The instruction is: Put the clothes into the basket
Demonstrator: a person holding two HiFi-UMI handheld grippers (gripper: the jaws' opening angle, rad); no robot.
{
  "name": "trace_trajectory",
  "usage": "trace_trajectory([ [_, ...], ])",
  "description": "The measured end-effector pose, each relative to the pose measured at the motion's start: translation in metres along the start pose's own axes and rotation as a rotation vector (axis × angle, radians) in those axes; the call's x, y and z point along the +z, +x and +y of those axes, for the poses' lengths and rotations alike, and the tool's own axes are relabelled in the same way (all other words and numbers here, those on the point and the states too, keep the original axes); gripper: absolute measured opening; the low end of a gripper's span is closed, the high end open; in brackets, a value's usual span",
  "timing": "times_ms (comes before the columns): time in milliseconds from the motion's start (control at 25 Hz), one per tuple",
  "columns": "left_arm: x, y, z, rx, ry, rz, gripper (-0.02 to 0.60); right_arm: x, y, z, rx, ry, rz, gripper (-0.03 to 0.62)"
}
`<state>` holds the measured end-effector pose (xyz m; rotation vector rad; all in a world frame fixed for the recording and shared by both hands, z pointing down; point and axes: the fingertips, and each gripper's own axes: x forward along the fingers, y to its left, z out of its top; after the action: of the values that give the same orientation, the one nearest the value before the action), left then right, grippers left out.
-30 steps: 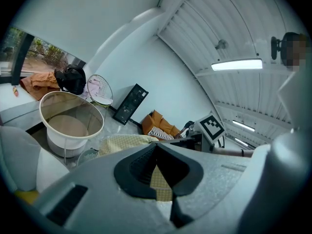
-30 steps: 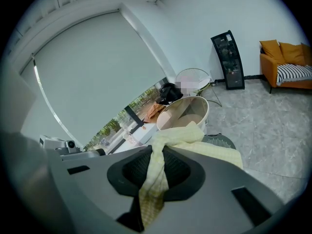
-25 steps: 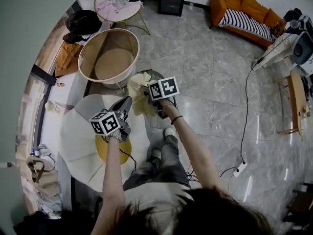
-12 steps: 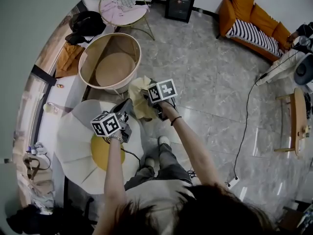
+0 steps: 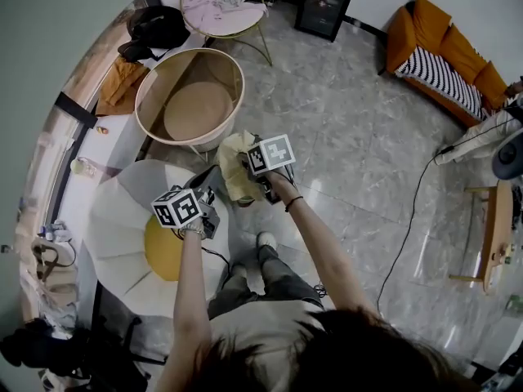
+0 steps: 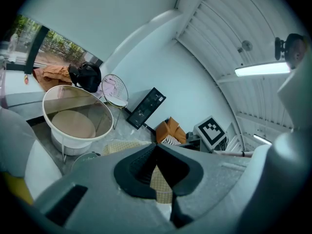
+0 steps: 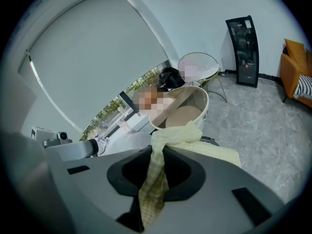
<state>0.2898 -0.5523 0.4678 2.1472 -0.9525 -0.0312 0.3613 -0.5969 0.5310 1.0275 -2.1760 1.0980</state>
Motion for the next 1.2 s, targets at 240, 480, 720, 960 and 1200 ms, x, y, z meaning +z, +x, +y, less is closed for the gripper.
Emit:
trace_trajectory([
  [240, -0.003, 0.016, 0.012, 0.028, -0.033, -0.004, 0.011, 0.004, 0.016, -0.012, 0.023, -0.012, 0.048, 0.06],
  [480, -0.007, 0.041, 0.021, 0.026, -0.043, 0.035, 0.011, 0.008, 0.035, -0.03, 0.025, -0.01, 0.085, 0.06],
  [720, -0.007, 0.055, 0.051, 0.043, -0.057, 0.081, 0.011, 0.01, 0.06, -0.049, -0.012, 0.019, 0.116, 0.06],
  [960, -0.016, 0.072, 0.077, 0.046, -0.07, 0.137, 0.011, 0.002, 0.088, -0.071, -0.038, 0.02, 0.17, 0.06],
  [1200, -0.025, 0.092, 0.099, 0.046, -0.079, 0.183, 0.011, -0.01, 0.115, -0.087, -0.033, 0.035, 0.226, 0.06],
])
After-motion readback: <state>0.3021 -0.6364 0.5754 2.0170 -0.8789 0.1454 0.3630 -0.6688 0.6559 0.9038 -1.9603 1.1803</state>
